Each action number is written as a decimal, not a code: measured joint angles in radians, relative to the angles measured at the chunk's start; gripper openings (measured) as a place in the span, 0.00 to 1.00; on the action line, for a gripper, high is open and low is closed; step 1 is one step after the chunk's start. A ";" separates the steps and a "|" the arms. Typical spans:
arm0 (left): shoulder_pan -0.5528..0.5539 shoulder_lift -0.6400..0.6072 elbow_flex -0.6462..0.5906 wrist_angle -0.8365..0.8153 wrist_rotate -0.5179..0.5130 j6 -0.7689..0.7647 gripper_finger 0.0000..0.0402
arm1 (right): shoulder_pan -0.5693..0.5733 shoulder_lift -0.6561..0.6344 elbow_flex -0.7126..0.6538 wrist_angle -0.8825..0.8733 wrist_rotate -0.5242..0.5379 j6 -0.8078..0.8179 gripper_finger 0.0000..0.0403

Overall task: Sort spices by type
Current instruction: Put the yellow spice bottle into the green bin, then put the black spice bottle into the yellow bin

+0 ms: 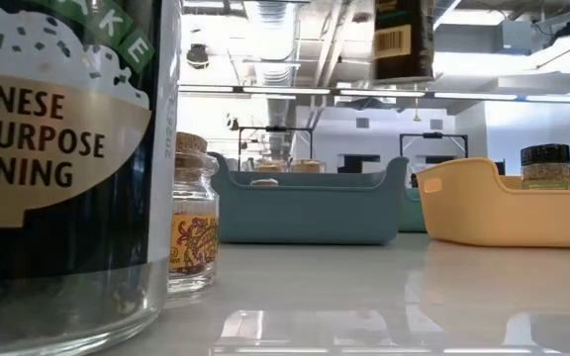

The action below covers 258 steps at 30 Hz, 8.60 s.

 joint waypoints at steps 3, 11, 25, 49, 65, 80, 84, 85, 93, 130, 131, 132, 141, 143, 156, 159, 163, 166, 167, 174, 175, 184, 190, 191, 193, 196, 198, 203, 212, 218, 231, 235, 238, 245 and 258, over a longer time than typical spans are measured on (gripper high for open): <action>0.000 0.000 0.000 0.000 0.000 0.000 0.82 | -0.030 -0.113 -0.103 -0.027 0.070 -0.007 0.60; 0.000 0.000 0.000 0.017 -0.002 -0.001 0.82 | -0.219 -0.583 -0.619 0.160 0.117 -0.091 0.60; 0.000 0.000 0.000 0.052 -0.037 0.000 0.82 | -0.948 -0.999 -1.139 0.526 -0.190 -0.266 0.60; 0.001 0.000 0.000 0.051 -0.103 0.001 0.82 | -1.103 -0.920 -1.311 0.685 -0.248 -0.206 0.60; 0.001 0.000 0.000 0.049 -0.115 0.016 0.82 | -1.149 -0.917 -1.345 0.701 -0.184 -0.135 0.60; 0.001 0.000 0.000 0.048 -0.114 0.016 0.82 | -1.158 -0.919 -1.407 0.769 -0.207 -0.084 0.61; 0.001 0.000 0.000 0.048 -0.113 0.016 0.82 | -1.158 -0.919 -1.407 0.764 -0.208 -0.085 0.63; 0.001 0.000 0.000 0.048 -0.113 0.016 0.82 | -1.158 -0.919 -1.407 0.764 -0.208 -0.085 0.63; 0.001 0.000 0.000 0.048 -0.113 0.023 0.82 | -1.158 -0.919 -1.446 0.798 -0.207 -0.087 0.64; 0.001 0.000 0.000 0.048 -0.112 0.023 0.82 | -1.158 -0.919 -1.460 0.829 -0.207 -0.114 0.85; 0.001 0.000 0.000 0.048 -0.112 0.023 0.82 | -1.158 -0.919 -1.460 0.829 -0.207 -0.114 0.88; 0.001 0.000 0.000 0.048 -0.112 0.023 0.82 | -1.158 -0.919 -1.460 0.829 -0.207 -0.112 0.90; 0.001 0.000 0.000 0.048 -0.112 0.023 0.82 | -1.158 -0.919 -1.358 0.743 -0.204 -0.078 0.99; 0.001 0.000 0.000 0.048 -0.112 0.023 0.82 | -1.158 -0.920 -1.324 0.709 -0.203 -0.058 0.99; 0.001 0.000 0.000 0.051 -0.109 -0.187 0.82 | -0.996 -0.988 -1.114 0.568 -0.199 0.109 0.99; 0.002 0.000 0.000 0.052 -0.109 -0.290 0.82 | -0.911 -1.020 -1.089 0.580 -0.195 0.198 0.99; 0.002 0.000 0.000 0.052 -0.108 -0.314 0.82 | -0.762 -1.035 -1.086 0.571 -0.130 0.340 0.99; 0.002 0.000 0.000 0.051 -0.128 -0.336 0.82 | -0.652 -1.028 -1.086 0.563 -0.102 0.448 0.99; 0.003 0.000 0.000 0.050 -0.144 -0.354 0.82 | -0.615 -1.024 -1.086 0.563 -0.097 0.486 0.99; 0.002 0.040 0.125 -0.191 -0.166 -0.419 0.82 | -0.347 -1.002 -1.087 0.493 0.031 0.754 0.99; 0.002 0.056 0.153 -0.231 -0.166 -0.421 0.82 | -0.311 -1.000 -1.087 0.472 0.060 0.805 0.99; 0.002 0.234 0.424 -0.535 -0.114 -0.384 0.82 | -0.088 -0.931 -1.087 0.407 0.097 1.016 0.99; -0.023 0.358 0.606 -0.676 -0.046 -0.366 0.82 | -0.040 -0.897 -1.087 0.386 0.096 1.049 0.99; -0.033 0.380 0.638 -0.697 -0.045 -0.366 0.82 | -0.033 -0.895 -1.087 0.386 0.097 1.049 0.99; -0.057 0.426 0.702 -0.749 -0.023 -0.352 0.82 | -0.024 -0.891 -1.087 0.386 0.096 1.047 0.99; -0.104 0.505 0.803 -0.812 0.009 -0.298 0.82 | -0.016 -0.892 -1.087 0.384 0.096 1.018 0.99; -0.141 0.560 0.869 -0.840 0.011 -0.289 0.82 | -0.016 -0.892 -1.087 0.382 0.096 0.999 0.99; -0.229 0.700 1.014 -0.891 0.031 -0.260 0.82 | -0.016 -0.893 -1.087 0.382 0.088 0.964 0.99; -0.340 0.855 1.083 -0.970 0.206 -0.432 0.82 | 0.013 -0.893 -1.087 0.382 0.084 0.917 0.99; -0.404 0.878 1.083 -0.921 0.222 -0.557 0.82 | 0.016 -0.893 -1.087 0.383 0.084 0.894 0.99; -0.515 0.964 1.083 -0.888 0.256 -0.531 0.82 | 0.015 -0.892 -1.087 0.391 0.085 0.919 0.99; -0.530 0.998 1.083 -0.890 0.295 -0.485 0.82 | 0.015 -0.892 -1.087 0.391 0.086 0.937 0.99; -0.538 1.011 1.074 -0.896 0.301 -0.471 0.82 | 0.014 -0.892 -1.087 0.391 0.088 0.944 0.99; -0.542 1.011 0.994 -0.876 0.316 -0.499 0.82 | 0.014 -0.892 -1.087 0.395 0.089 0.947 0.99; -0.542 1.011 0.967 -0.837 0.335 -0.470 0.54 | 0.014 -0.892 -1.087 0.395 0.089 0.954 0.99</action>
